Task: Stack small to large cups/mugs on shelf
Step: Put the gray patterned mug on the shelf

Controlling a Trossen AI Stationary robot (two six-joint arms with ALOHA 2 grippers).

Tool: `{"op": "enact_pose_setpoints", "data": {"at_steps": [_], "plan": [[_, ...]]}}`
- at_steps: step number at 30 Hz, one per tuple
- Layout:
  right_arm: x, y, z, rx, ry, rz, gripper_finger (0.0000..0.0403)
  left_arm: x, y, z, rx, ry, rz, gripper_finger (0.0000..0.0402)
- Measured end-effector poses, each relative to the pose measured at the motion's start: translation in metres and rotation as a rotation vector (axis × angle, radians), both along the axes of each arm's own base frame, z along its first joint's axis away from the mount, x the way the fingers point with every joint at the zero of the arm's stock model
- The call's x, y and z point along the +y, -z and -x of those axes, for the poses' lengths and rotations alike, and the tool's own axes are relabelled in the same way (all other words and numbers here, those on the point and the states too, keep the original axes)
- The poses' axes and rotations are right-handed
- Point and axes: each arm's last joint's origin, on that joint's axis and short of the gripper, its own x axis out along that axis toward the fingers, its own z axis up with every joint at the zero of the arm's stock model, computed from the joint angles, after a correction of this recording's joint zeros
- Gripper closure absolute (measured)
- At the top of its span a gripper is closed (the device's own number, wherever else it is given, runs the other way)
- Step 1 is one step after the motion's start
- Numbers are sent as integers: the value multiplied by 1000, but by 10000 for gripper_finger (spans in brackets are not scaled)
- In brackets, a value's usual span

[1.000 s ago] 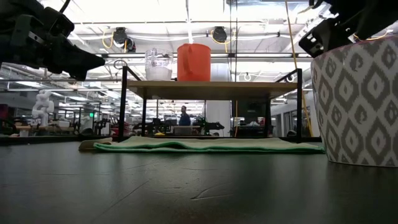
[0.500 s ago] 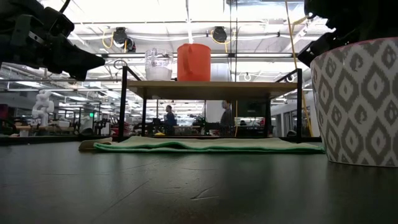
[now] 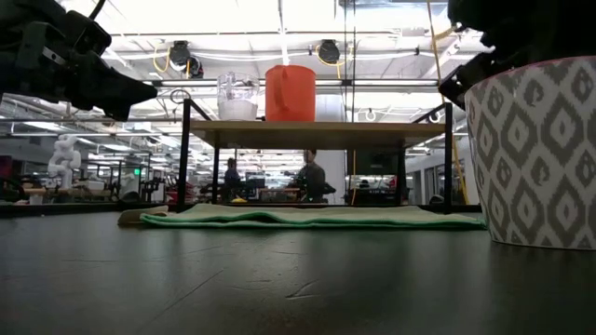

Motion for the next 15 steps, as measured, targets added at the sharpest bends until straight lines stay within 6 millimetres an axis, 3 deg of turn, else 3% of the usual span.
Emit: {"op": "enact_pose_setpoints", "data": {"at_steps": [9, 15], "plan": [[-4, 8, -4, 35, 14, 21, 228, -1, 0, 0, -5, 25, 2, 369], [-6, 8, -5, 25, 11, 27, 300, -1, 0, 0, -4, 27, 2, 369]]}}
